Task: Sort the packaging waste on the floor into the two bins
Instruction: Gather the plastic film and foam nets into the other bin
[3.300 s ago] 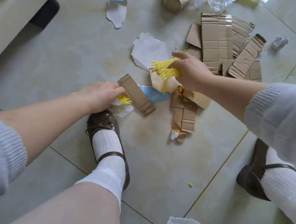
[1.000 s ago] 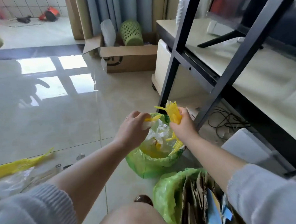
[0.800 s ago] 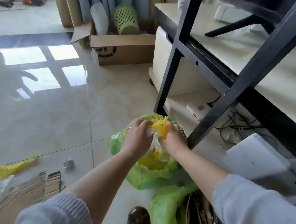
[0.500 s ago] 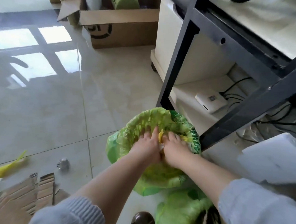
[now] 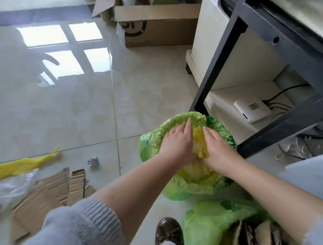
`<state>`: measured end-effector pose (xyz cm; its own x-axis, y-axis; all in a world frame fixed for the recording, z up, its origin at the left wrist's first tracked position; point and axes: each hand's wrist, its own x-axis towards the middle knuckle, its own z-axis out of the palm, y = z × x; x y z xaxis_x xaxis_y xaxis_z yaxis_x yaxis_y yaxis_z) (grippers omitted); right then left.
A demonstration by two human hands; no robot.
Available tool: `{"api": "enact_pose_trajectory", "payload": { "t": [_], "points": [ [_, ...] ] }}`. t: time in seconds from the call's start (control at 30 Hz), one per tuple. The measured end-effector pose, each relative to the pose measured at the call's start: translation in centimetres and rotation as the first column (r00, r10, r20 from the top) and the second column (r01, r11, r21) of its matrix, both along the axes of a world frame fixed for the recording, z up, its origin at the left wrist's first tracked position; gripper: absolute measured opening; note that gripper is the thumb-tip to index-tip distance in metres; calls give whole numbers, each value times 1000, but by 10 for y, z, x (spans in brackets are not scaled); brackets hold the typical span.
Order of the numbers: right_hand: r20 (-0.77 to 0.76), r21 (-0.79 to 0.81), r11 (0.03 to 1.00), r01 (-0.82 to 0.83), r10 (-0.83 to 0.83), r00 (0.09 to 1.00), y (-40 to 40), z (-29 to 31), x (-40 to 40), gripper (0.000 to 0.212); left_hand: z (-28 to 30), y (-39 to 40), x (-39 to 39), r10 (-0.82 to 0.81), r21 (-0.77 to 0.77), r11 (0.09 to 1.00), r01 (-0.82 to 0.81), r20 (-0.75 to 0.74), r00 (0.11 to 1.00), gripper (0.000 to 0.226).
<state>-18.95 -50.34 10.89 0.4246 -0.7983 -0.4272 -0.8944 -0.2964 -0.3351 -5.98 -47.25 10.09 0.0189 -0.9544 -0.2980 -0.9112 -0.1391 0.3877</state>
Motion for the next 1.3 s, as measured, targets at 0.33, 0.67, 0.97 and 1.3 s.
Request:
{"api": "enact_pose_trajectory", "payload": {
  "t": [0.33,0.67,0.97,1.3],
  "points": [
    [181,-232,954,-188,232,956,76,93,40,71,96,141,77,238,-216,947,-239,-30,971,88],
    [60,-337,772,-539,589,806,180,154,143,57,116,363,187,626,-154,764,-627,-58,778,61],
    [-153,-276,603,-748,741,654,245,142,256,58,104,489,276,864,-53,486,-872,-118,489,59],
    [-329,-176,424,-888,825,459,229,68,383,58,40,453,375,875,79,484,-871,-61,480,64]
  ]
}}
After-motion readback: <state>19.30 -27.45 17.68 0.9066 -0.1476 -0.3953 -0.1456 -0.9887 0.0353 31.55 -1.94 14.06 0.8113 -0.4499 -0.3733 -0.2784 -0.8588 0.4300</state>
